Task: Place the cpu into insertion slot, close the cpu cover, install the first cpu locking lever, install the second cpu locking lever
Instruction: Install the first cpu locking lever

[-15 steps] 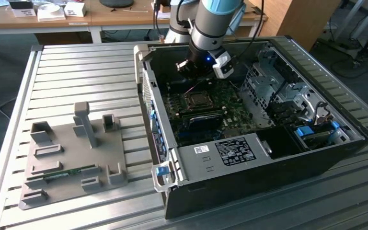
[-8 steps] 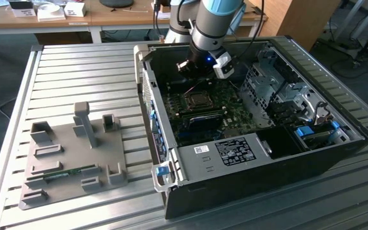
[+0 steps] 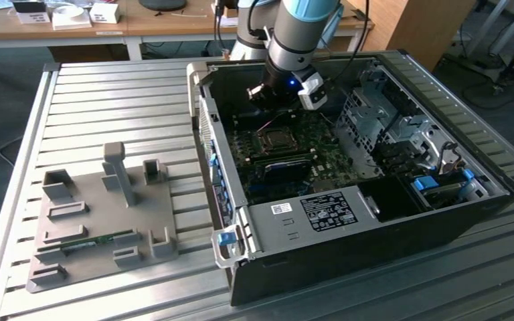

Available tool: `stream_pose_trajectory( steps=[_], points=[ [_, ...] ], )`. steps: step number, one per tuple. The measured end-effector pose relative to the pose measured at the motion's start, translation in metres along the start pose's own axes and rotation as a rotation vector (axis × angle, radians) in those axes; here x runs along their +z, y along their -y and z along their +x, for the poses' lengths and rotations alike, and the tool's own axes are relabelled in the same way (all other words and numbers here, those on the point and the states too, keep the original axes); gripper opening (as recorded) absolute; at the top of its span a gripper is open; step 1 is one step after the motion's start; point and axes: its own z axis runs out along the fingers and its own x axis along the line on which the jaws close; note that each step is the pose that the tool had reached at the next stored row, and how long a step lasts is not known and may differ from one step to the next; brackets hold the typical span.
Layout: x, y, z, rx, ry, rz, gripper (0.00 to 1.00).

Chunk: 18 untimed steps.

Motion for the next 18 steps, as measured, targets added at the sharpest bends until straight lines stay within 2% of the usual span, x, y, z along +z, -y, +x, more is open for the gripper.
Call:
stream_pose_trajectory(
  steps=[18],
  points=[
    [0.0012,0.0003,-0.0029,0.0,-0.0001,0.0,0.11]
  ],
)
